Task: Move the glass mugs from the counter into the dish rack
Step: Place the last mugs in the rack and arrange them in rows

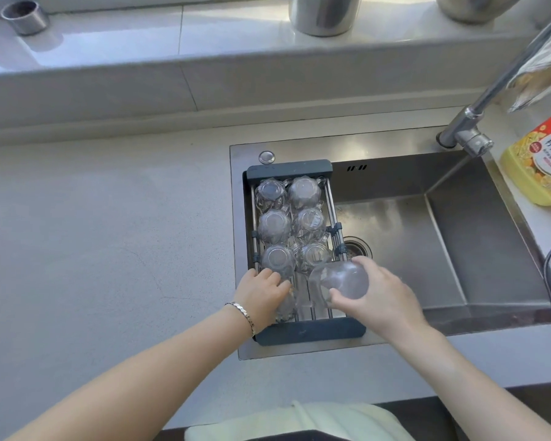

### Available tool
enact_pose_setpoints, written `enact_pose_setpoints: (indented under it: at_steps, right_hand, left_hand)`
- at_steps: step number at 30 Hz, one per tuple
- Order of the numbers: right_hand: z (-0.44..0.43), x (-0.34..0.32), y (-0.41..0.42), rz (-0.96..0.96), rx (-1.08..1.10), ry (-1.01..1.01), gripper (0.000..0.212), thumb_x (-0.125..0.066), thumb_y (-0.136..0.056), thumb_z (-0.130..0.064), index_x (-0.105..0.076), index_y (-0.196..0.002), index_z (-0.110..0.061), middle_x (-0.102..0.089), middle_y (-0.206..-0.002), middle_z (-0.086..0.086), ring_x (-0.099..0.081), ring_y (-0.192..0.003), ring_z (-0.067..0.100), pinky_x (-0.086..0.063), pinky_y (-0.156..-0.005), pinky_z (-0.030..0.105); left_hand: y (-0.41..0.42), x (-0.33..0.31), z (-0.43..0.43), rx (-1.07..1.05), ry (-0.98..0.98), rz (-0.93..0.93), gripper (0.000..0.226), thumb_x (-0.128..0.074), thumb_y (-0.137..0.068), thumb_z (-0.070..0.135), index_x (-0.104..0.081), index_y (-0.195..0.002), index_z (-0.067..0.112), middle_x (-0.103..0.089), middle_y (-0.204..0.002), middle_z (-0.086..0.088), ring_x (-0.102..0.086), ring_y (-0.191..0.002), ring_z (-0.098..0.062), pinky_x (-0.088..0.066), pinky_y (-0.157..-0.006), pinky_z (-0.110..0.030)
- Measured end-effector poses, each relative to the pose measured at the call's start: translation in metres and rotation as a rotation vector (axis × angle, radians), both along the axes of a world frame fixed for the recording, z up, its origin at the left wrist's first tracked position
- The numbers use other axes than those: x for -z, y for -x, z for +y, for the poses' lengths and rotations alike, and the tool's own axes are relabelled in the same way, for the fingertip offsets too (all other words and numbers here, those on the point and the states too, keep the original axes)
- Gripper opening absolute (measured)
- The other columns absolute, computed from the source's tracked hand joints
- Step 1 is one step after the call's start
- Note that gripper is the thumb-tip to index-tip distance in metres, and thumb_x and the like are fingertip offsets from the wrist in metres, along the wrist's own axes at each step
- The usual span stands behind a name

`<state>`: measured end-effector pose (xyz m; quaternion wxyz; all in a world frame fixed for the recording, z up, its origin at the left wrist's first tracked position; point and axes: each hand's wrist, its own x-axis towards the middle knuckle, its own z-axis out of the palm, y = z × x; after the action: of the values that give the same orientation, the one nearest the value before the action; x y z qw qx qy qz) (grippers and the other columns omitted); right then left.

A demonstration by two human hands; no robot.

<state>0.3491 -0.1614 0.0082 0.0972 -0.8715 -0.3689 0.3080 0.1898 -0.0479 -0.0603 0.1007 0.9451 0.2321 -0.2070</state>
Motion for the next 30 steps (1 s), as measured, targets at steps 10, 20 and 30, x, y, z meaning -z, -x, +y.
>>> enact_pose_setpoints:
  at_steps: [10, 20, 30]
  right_hand:
    - [-0.016, 0.008, -0.016, 0.018, -0.063, -0.059, 0.070, -0.071, -0.066, -0.040, -0.039, -0.128, -0.033, -0.053, -0.129, -0.005, -0.052, -0.116, 0.020, -0.042, -0.089, 0.030]
    - [0.006, 0.027, -0.012, -0.037, -0.485, 0.007, 0.067, -0.068, -0.060, -0.035, -0.041, -0.121, -0.026, -0.050, -0.119, -0.002, -0.047, -0.106, 0.024, -0.039, -0.091, 0.031]
    - [0.024, 0.062, 0.001, -0.021, -0.619, 0.112, 0.075, -0.071, -0.062, -0.026, -0.040, -0.131, -0.025, -0.047, -0.125, 0.005, -0.039, -0.118, 0.025, -0.042, -0.094, 0.035]
  left_hand:
    - [-0.001, -0.005, -0.026, -0.545, 0.170, -0.035, 0.068, -0.064, -0.077, 0.042, -0.031, -0.135, 0.027, -0.046, -0.122, -0.009, -0.046, -0.111, -0.028, -0.046, -0.091, -0.035]
    - [-0.014, 0.010, -0.025, -0.477, 0.116, 0.151, 0.065, -0.064, -0.080, 0.047, -0.036, -0.132, 0.020, -0.043, -0.129, -0.012, -0.042, -0.119, -0.029, -0.043, -0.094, -0.036]
    - [-0.004, 0.008, -0.022, -0.334, 0.079, 0.171, 0.072, -0.050, -0.087, 0.050, -0.016, -0.146, 0.024, -0.037, -0.140, -0.011, -0.036, -0.127, -0.029, -0.037, -0.099, -0.039]
